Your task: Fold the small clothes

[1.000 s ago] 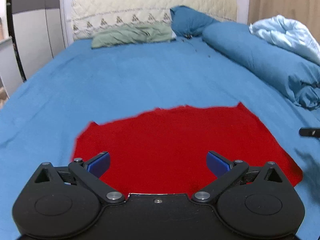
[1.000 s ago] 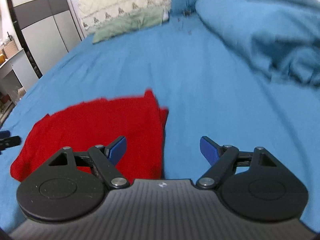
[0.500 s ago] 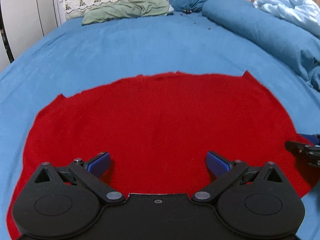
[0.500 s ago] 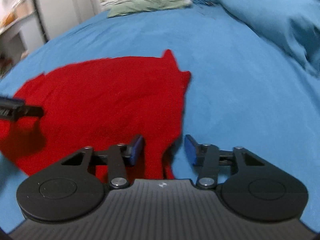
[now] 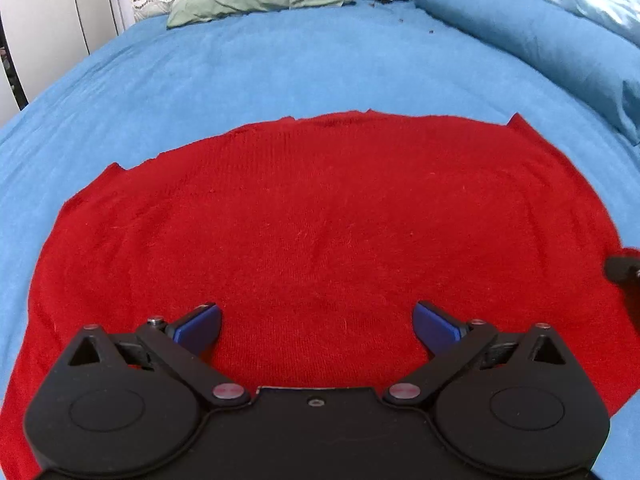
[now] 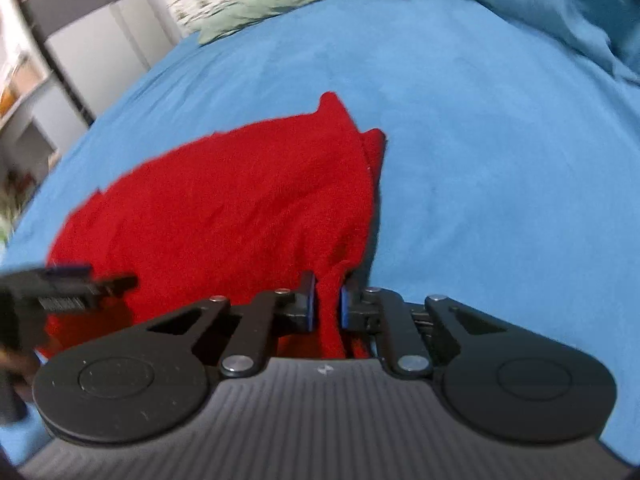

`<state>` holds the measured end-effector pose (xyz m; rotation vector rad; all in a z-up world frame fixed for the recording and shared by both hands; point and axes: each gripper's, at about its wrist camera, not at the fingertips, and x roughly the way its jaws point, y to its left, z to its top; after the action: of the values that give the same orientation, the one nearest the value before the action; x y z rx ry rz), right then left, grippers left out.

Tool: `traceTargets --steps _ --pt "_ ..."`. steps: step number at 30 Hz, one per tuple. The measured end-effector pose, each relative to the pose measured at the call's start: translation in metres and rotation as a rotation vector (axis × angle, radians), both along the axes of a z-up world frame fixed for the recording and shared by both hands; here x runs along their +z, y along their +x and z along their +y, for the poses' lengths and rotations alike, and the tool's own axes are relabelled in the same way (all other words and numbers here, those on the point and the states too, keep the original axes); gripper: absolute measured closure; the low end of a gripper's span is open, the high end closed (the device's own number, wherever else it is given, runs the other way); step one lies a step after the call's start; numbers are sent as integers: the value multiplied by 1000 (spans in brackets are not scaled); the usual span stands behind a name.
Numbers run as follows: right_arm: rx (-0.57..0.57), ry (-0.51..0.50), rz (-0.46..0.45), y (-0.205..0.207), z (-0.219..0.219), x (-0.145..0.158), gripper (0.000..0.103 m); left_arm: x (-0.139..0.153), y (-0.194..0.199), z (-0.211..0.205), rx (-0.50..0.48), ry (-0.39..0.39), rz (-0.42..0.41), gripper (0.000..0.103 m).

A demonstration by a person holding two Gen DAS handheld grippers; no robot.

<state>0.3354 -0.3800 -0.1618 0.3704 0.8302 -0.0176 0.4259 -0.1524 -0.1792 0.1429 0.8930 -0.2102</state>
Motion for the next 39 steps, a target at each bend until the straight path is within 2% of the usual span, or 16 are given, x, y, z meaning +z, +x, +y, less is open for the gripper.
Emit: traceTargets --steps 3,6,9,12,16,18,20,22,25,26,27,30,32,34,37,39 --pt "-47 93 -30 0 -1 26 78 8 5 8 18 -40 41 0" --pt "-23 129 -84 11 19 64 78 26 -2 31 50 -78 16 0" --pt "75 117 -135 28 69 102 79 46 -17 66 59 -93 -40 0" --pt "218 89 -155 53 144 125 79 61 -32 108 80 -100 -81 0" --pt "407 10 -127 88 253 109 79 57 -50 156 96 -94 -86 0" --pt "478 -24 -70 103 305 80 79 47 -55 172 103 -93 -67 0" --pt "505 -55 2 112 341 48 79 35 -57 182 111 -91 -39 0" --pt "520 -96 35 113 359 28 79 24 -61 191 115 -109 -25 0" --pt "543 -99 7 113 358 31 63 20 -65 195 103 -124 -33 0" --pt "564 -65 -2 112 351 39 51 22 -66 194 96 -125 -40 0" --pt "574 -42 -27 114 347 49 43 25 -68 195 92 -128 -50 0" --pt "568 -7 -155 99 313 90 34 39 -73 194 71 -170 -78 0" --pt "533 -4 -207 84 281 109 31 51 -81 191 44 -216 -100 0" --pt "489 -57 -220 67 252 115 31 60 -85 188 23 -254 -106 0" --pt "424 -118 -184 45 220 98 31 65 -84 175 22 -327 -89 0" --pt "394 -131 -155 31 204 77 31 65 -80 169 53 -344 -91 1"
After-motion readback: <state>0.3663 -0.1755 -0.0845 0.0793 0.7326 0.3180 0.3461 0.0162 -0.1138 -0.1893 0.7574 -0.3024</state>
